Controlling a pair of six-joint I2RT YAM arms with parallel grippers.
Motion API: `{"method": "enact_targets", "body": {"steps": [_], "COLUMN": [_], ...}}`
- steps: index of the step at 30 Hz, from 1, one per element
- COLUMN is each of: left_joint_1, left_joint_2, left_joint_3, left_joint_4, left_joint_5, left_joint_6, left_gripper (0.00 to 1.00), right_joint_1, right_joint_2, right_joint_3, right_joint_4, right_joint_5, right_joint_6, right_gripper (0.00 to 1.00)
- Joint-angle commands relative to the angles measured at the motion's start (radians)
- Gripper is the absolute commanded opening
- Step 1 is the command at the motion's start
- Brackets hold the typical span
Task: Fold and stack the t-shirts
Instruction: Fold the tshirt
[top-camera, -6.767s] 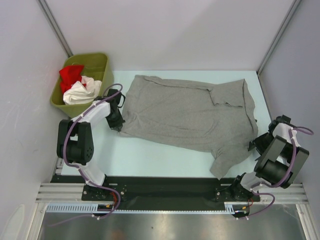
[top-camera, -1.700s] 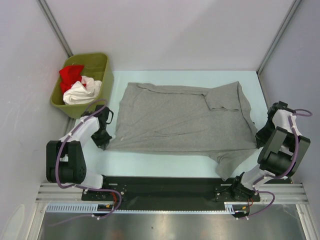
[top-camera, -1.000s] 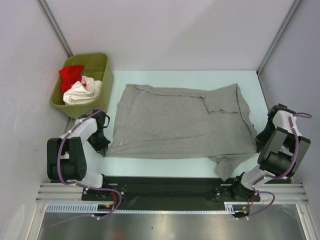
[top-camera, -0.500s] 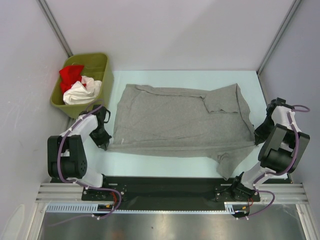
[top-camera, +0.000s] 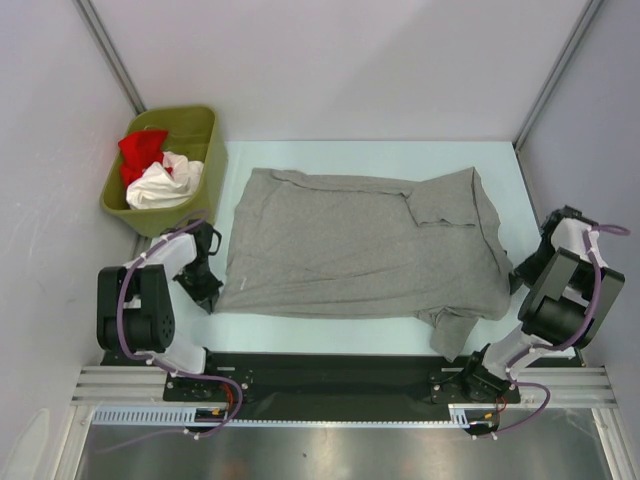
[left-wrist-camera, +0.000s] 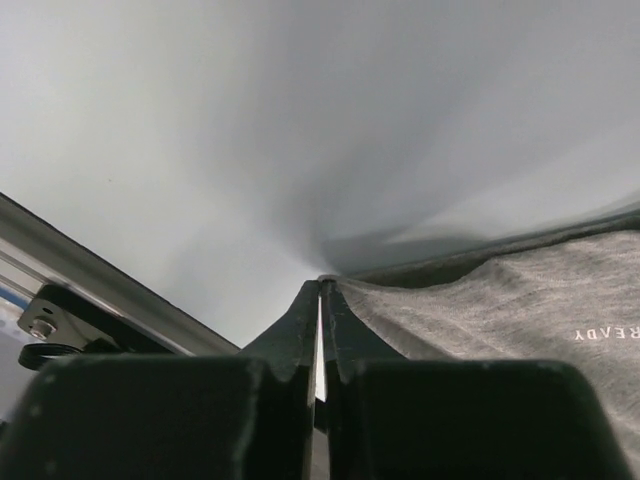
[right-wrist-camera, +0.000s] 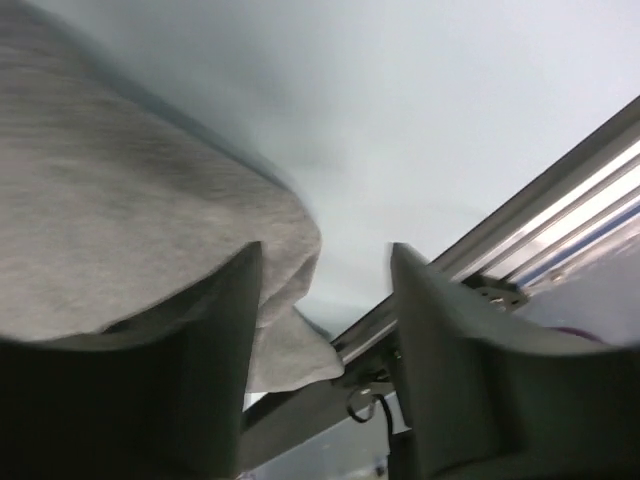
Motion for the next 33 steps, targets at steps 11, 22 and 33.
{"method": "enact_targets", "body": {"steps": [11,22,33], "left_joint_1": [0.007,-0.115,-0.49], "left_joint_2": [-0.146,-0.247,0.209], "left_joint_3": [0.036,0.092,0.435], "left_joint_4": [-0.005,0.306,0.796], "left_joint_5": [0.082,0.5,0.772], "left_joint_6": [0.064,0.259,0.023], "left_gripper": [0.5,0.53,0.58], "right_joint_1": [0.279,0.317,0.26], "right_joint_2": [0.129,0.327,0.367], "right_joint_3": [0.366,0.409,0.396], "right_joint_4": [0.427,0.593,0.557], "right_joint_5": [-0.241,-0.378,-0.422], "right_joint_6": [0.09,0.116,-0.005], "right_gripper": [0.62,0.52,0.59]}}
